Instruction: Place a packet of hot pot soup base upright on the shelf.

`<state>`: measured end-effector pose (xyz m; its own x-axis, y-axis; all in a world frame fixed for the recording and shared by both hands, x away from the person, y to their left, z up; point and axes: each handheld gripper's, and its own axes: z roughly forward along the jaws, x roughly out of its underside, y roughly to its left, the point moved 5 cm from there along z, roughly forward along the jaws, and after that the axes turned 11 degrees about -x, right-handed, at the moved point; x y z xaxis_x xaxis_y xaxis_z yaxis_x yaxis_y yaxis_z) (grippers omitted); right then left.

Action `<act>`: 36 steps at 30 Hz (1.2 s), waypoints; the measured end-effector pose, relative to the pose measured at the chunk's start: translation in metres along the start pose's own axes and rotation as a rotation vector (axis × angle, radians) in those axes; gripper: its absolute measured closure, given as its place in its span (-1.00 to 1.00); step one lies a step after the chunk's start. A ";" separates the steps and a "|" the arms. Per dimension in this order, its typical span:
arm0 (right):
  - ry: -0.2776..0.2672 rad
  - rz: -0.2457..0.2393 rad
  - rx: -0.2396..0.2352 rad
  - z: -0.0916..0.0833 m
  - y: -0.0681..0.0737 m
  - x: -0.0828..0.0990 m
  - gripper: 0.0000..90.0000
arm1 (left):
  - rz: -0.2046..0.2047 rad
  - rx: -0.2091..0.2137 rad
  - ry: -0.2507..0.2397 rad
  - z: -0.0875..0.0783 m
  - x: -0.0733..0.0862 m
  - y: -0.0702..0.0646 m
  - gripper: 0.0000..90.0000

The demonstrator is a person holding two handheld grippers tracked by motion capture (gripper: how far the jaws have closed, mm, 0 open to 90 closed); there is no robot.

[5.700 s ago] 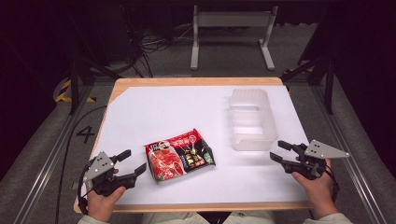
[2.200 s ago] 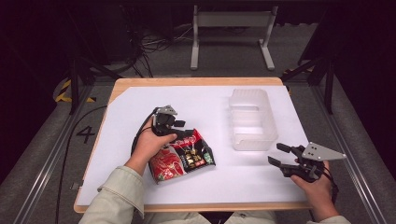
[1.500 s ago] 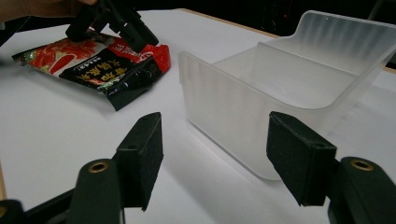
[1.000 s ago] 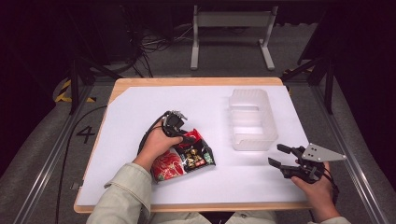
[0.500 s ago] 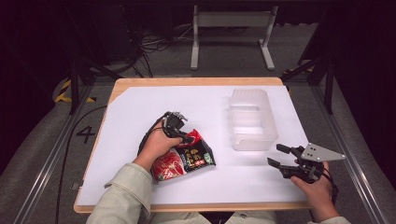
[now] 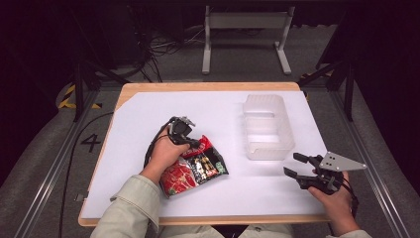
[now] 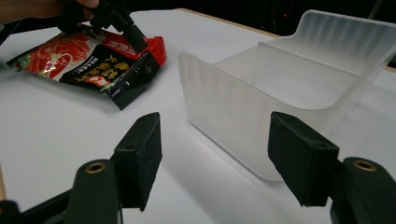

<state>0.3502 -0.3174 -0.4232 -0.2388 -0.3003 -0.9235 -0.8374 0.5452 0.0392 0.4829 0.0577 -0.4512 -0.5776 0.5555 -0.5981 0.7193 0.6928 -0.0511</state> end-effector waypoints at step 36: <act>0.011 -0.002 -0.013 0.006 0.001 0.000 -0.23 | 0.060 -0.013 -0.317 -0.106 -0.008 -0.032 0.98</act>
<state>0.3521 -0.3117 -0.4252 -0.2424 -0.3096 -0.9194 -0.8440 0.5347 0.0424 0.4235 0.0796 -0.3596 -0.3837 0.4259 -0.8194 0.7423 0.6700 0.0007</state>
